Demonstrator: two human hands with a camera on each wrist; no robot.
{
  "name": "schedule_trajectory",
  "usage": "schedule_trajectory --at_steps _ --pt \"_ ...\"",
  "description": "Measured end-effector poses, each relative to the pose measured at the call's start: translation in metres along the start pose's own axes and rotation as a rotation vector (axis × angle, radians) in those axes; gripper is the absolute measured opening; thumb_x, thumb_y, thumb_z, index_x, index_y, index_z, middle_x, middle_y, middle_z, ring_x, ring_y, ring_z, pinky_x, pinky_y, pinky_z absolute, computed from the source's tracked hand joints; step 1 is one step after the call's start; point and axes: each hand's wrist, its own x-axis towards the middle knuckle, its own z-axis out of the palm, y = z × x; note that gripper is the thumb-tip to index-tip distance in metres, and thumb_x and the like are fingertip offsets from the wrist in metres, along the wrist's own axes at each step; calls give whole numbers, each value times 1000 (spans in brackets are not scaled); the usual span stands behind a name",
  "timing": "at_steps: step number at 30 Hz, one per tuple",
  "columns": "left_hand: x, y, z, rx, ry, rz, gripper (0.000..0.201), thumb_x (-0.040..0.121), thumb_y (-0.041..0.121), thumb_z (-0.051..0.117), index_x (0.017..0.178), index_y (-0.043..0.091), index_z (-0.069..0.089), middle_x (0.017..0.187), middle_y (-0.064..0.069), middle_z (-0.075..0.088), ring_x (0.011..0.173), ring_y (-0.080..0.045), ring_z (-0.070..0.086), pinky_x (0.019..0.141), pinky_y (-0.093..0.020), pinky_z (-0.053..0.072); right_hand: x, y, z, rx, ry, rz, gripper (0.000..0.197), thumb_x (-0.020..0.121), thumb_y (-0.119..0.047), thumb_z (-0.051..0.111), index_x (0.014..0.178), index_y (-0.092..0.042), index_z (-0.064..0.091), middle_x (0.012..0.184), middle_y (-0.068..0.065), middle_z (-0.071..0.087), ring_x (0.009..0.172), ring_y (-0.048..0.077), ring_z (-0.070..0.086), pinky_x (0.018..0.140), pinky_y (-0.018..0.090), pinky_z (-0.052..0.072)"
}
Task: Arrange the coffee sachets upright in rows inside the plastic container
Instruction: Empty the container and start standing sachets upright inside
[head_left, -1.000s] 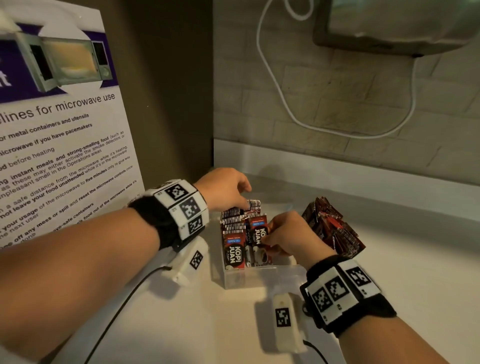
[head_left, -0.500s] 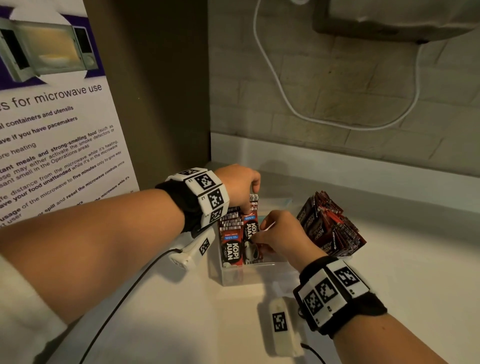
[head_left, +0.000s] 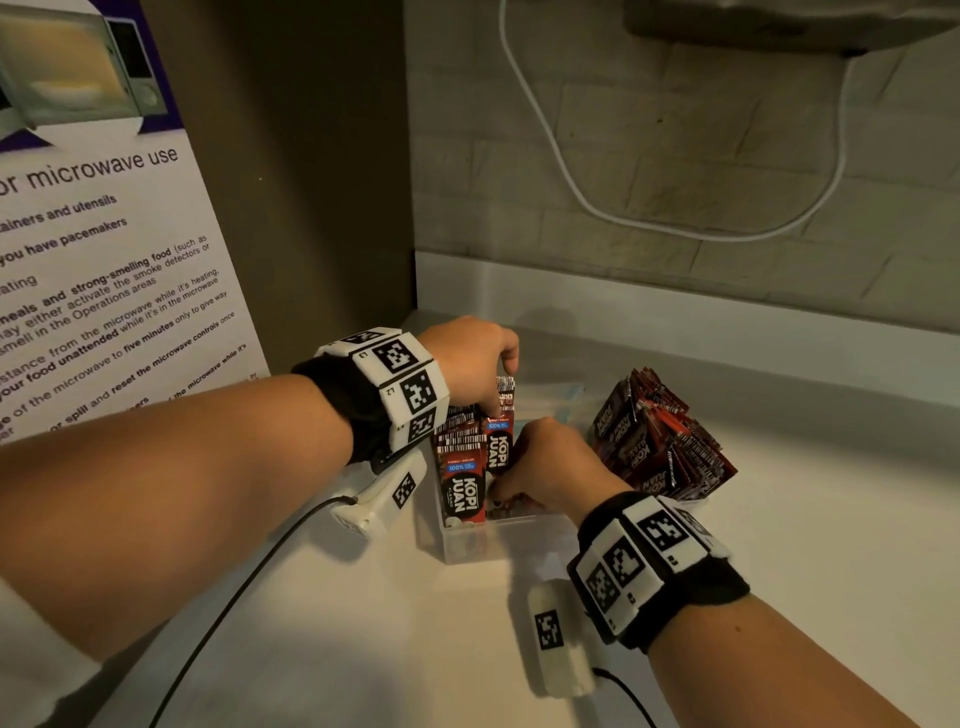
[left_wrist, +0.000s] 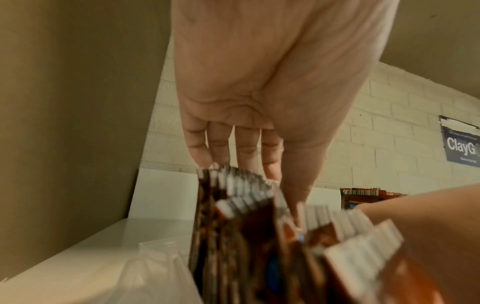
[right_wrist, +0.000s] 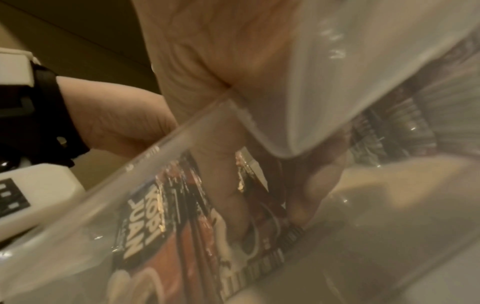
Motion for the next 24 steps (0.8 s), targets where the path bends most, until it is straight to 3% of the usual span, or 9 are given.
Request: schedule_trajectory --at_steps 5,7,11,13,18,24 --pt "0 -1 -6 2 -20 -5 45 73 23 82 112 22 60 107 3 62 99 -16 60 86 -38 53 5 5 5 -22 52 -6 43 60 -25 82 93 -10 59 97 15 66 84 28 67 77 39 58" --pt "1 0 -10 -2 -31 -6 47 73 24 83 114 21 61 107 2 64 98 -17 61 86 -37 53 7 7 5 -11 79 -17 38 65 -23 79 93 -9 58 96 15 66 85 30 67 77 41 58" --pt "1 2 -19 -6 -76 -14 53 69 24 85 116 22 60 105 4 62 96 -16 60 76 -32 51 8 9 6 -65 130 -40 35 70 -26 77 92 -12 55 99 14 65 91 30 63 72 30 51" --pt "2 3 -22 12 -116 -22 55 68 22 86 117 22 59 106 4 62 96 -16 59 71 -28 46 8 9 7 -57 136 -41 35 71 -27 77 94 -12 55 100 14 65 92 30 63 74 33 53" --pt "5 4 -22 62 -171 -41 57 70 13 84 120 21 58 111 1 62 101 -20 61 78 -32 52 8 10 9 -51 137 -62 29 75 -25 73 94 -11 56 98 14 65 91 30 64 77 39 57" --pt "8 4 -17 86 -96 -2 46 73 13 82 114 19 63 99 5 58 97 -18 60 78 -30 49 6 10 8 -99 157 -91 23 83 -24 66 99 -10 58 102 11 65 93 28 63 68 29 45"
